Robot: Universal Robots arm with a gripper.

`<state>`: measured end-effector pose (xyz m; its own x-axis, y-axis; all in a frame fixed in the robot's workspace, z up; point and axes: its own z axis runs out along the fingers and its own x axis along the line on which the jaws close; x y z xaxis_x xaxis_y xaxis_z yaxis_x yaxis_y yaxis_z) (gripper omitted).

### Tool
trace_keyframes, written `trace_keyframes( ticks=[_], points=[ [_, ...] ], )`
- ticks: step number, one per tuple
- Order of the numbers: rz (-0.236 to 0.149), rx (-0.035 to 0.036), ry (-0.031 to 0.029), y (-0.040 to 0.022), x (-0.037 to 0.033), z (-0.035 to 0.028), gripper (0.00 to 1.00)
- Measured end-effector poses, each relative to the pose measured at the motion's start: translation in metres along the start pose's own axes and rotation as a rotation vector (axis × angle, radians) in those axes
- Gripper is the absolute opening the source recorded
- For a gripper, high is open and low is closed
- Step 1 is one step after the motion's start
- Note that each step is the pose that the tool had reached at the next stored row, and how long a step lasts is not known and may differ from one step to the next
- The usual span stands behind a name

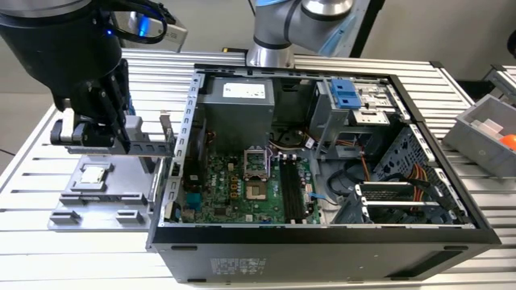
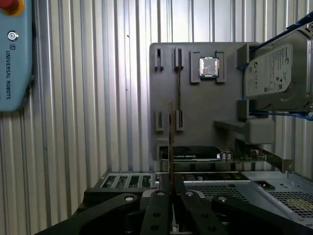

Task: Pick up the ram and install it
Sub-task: 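Pick up the ram and move it above insertion slot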

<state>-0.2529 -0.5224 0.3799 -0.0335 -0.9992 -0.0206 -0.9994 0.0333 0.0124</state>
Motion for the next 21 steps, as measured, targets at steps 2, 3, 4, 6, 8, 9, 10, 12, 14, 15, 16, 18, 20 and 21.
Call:
trace_keyframes(
  ticks=[2,3,4,6,8,9,10,12,14,15,16,18,20,21],
  points=[
    [0.000,0.0000,0.0000,-0.0028,-0.0001,-0.0001,0.00],
    [0.000,0.0000,0.0001,-0.0039,-0.0001,-0.0001,0.00],
    [0.000,0.0000,0.0001,-0.0050,-0.0002,-0.0001,0.00],
    [0.000,0.0000,0.0000,-0.0065,-0.0002,-0.0001,0.00],
    [0.000,0.0000,0.0001,-0.0072,-0.0002,-0.0001,0.00],
    [0.000,-0.0001,0.0001,-0.0076,-0.0003,-0.0001,0.00],
    [0.000,0.0000,0.0001,-0.0083,-0.0003,-0.0001,0.00],
    [0.000,-0.0001,0.0001,-0.0095,-0.0003,-0.0001,0.00],
    [0.000,-0.0003,0.0001,-0.0105,-0.0003,-0.0002,0.00],
    [-0.001,-0.0003,0.0001,-0.0109,-0.0003,-0.0002,0.00],
    [-0.001,-0.0004,0.0001,-0.0113,-0.0004,-0.0002,0.00],
    [-0.001,-0.0005,0.0002,-0.0113,-0.0004,-0.0002,0.00],
    [-0.001,-0.0004,0.0002,-0.0117,-0.0004,-0.0002,0.00],
    [-0.001,-0.0004,0.0002,-0.0123,-0.0005,-0.0002,0.00]
  ],
)
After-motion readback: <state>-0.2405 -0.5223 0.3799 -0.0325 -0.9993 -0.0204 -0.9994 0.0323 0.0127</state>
